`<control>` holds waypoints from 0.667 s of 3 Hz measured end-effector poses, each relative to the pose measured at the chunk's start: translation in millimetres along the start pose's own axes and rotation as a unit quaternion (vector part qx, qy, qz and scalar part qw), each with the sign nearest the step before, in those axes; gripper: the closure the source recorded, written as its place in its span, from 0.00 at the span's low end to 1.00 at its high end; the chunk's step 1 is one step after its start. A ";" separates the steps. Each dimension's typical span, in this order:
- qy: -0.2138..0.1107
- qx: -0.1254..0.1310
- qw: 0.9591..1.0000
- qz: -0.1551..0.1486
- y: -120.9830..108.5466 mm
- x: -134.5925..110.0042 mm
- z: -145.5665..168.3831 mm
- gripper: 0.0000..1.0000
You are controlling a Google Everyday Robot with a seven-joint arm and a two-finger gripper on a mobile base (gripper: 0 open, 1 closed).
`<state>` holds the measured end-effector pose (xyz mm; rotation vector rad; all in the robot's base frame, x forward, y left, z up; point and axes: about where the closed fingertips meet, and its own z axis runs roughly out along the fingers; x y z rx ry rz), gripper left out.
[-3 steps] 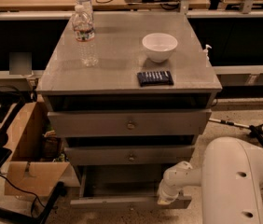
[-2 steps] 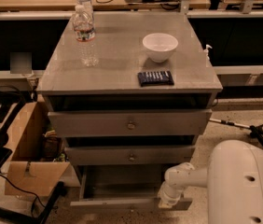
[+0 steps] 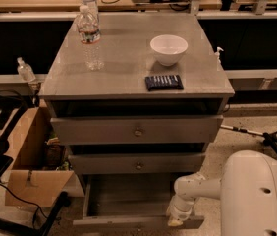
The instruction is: Open bottom drawer
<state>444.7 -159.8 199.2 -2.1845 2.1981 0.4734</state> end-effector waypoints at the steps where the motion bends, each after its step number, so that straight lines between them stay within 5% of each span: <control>1: -0.001 -0.011 1.000 -0.002 5.7 0.6 1.4 1.00; 2: -0.006 -0.050 0.999 -0.010 24.2 2.5 6.2 1.00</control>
Offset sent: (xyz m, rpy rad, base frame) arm -0.1856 -0.0322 0.0259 0.1647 0.7744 0.3037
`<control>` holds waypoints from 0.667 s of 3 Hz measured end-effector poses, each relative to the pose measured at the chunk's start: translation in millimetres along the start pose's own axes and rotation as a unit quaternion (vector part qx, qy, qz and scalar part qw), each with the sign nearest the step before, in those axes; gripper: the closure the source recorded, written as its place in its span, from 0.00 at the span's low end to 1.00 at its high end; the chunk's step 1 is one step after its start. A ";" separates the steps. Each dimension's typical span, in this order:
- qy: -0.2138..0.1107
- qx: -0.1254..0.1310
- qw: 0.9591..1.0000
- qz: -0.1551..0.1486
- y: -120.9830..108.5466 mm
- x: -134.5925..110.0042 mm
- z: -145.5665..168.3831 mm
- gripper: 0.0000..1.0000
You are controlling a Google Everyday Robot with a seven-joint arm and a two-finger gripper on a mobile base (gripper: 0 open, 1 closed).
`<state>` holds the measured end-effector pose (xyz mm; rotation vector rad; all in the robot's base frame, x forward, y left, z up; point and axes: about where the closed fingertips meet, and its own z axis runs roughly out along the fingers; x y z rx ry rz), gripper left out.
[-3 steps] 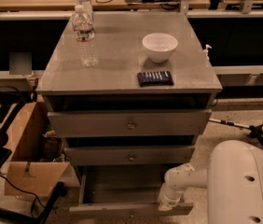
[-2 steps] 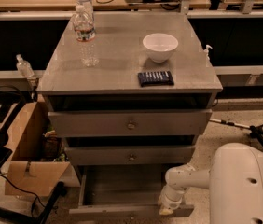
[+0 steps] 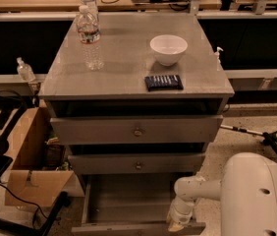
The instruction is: Open bottom drawer
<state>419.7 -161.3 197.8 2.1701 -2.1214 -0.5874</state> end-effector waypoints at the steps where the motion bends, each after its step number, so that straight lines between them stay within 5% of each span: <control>1: 0.000 0.000 1.000 0.000 0.0 0.0 0.0 1.00; 2: -0.003 -0.010 1.000 0.007 3.5 2.1 5.4 1.00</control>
Offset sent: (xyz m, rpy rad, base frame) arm -0.0471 -0.0111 -0.0421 0.0092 0.2331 -0.1033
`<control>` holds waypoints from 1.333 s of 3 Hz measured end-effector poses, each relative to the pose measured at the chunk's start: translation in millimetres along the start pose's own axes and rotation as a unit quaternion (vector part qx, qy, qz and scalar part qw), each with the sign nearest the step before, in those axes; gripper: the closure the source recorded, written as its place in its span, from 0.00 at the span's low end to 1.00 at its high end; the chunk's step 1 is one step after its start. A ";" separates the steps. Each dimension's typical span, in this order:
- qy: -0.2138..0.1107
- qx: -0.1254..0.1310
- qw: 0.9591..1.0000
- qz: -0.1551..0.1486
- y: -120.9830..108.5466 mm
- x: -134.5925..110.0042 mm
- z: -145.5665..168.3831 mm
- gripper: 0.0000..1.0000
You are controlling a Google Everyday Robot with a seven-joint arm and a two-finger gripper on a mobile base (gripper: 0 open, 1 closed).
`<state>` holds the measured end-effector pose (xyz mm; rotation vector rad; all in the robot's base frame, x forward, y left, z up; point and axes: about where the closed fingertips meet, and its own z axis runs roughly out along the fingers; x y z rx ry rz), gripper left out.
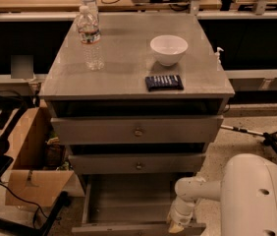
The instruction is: Open bottom drawer
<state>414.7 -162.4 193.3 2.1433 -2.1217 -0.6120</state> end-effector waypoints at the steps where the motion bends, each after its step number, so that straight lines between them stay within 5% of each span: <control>1: 0.000 0.000 1.000 0.000 -0.5 -0.4 -1.3 1.00; 4: -0.001 -0.017 1.000 0.009 10.4 -1.0 0.3 1.00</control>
Offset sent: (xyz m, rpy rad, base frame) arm -0.1798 -0.0031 -0.0157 -0.0320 0.5918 -0.1926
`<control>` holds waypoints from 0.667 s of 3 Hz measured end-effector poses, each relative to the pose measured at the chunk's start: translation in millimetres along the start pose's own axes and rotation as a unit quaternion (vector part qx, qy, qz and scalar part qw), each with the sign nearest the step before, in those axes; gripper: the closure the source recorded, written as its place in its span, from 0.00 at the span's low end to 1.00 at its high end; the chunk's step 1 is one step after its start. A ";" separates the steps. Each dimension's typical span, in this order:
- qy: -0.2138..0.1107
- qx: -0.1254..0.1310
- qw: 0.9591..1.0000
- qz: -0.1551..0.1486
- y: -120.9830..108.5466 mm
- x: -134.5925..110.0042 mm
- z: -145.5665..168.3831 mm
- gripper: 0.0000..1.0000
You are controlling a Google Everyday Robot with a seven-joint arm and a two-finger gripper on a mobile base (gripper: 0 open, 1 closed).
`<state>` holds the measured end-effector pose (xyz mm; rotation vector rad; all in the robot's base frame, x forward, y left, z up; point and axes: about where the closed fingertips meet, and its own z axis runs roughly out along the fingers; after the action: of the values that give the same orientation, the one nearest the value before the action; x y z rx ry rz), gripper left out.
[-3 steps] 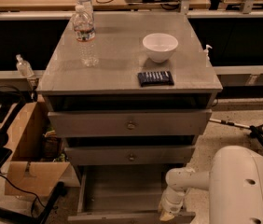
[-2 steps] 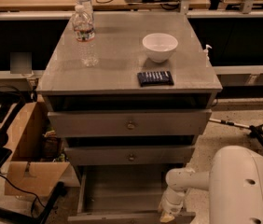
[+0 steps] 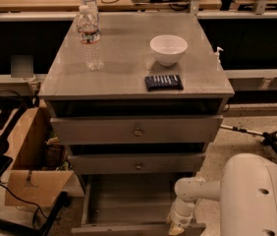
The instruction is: Open bottom drawer
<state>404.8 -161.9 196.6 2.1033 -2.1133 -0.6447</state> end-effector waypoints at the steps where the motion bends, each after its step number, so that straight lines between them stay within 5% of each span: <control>1: 0.000 0.000 1.000 0.000 -0.1 0.0 0.0 1.00; 2: 0.000 0.000 1.000 0.000 0.0 0.0 0.0 0.84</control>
Offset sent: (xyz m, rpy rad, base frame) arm 0.0001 0.0000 0.0000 0.0000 0.0001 0.0000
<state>404.8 -161.8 196.6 2.1032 -2.1132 -0.6448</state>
